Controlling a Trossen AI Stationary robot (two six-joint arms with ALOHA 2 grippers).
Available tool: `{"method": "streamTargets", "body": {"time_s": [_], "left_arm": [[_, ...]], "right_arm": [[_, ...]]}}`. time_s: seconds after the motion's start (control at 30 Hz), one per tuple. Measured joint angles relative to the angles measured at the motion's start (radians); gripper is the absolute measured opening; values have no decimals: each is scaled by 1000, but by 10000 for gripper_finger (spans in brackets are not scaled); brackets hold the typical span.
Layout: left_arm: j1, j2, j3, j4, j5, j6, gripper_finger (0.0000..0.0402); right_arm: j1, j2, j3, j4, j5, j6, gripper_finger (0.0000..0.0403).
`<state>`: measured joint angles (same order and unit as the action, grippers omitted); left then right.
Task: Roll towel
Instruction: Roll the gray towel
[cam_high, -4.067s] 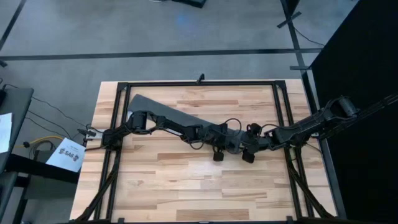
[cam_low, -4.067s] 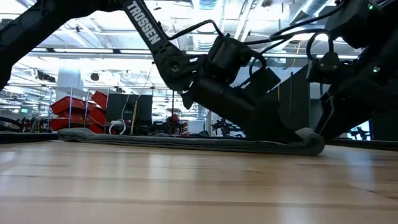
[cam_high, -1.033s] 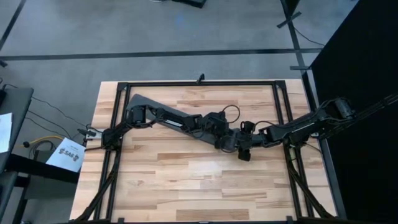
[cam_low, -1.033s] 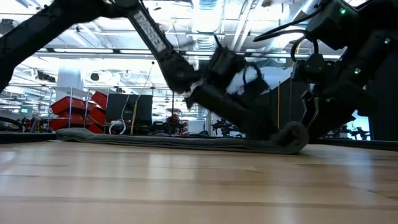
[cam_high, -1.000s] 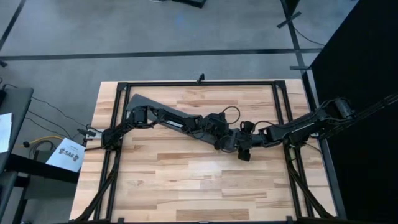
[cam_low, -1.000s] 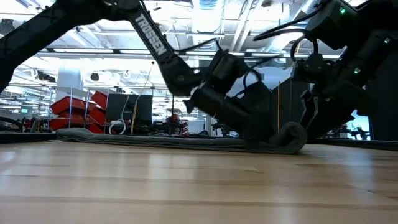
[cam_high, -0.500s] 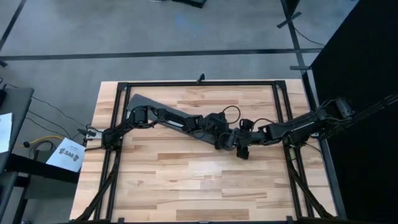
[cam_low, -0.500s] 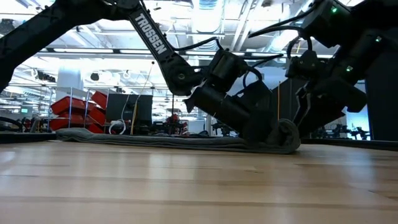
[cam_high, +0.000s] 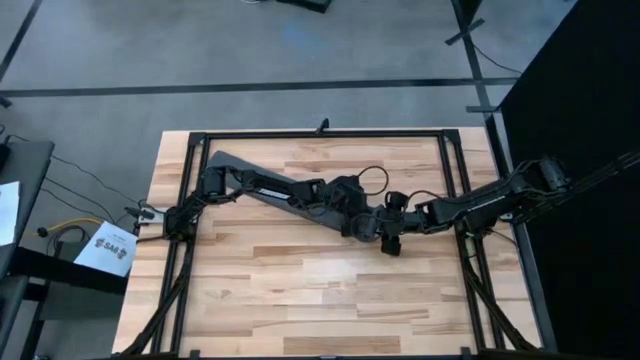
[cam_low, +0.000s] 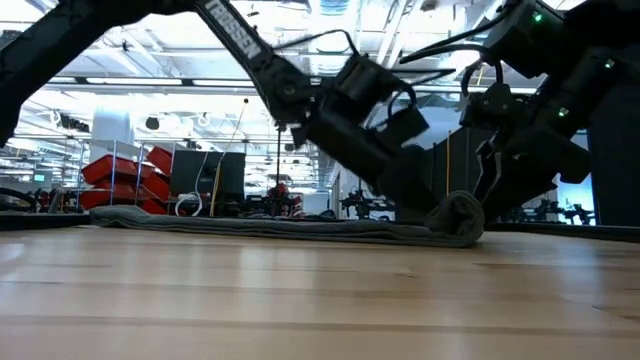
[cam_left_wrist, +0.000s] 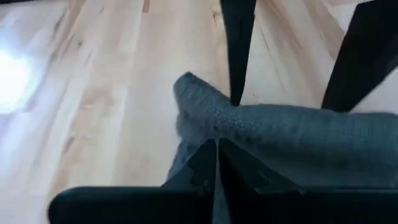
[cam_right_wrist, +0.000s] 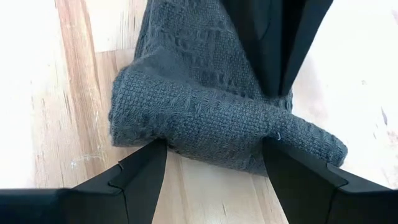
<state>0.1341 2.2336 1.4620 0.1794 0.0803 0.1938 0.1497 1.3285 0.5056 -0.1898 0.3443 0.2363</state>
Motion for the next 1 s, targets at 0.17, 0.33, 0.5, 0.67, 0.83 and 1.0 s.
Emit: {"method": "streamTargets", "body": {"time_s": [0.17,0.33,0.5,0.67,0.83,1.0], "left_arm": [[1,-41,-6,-123,-66,-33,6],[-53,-41,-47,-116,-67,-144,6],[-125,-41,-50,-94,-184,-210,6],[-162,-41,-50,-29,-262,-258,6],[-169,-22,-49,-13,-291,-291,6],[-171,14,-52,-9,-296,-340,6]], "right_arm": [[0,0,0,-1,0,-7,255],[0,0,0,-18,1,-9,255],[-1,0,0,-23,1,-9,255],[-1,0,-1,-23,1,-10,255],[-1,0,-1,-23,1,-13,255],[-1,1,-2,-17,1,-13,255]]}}
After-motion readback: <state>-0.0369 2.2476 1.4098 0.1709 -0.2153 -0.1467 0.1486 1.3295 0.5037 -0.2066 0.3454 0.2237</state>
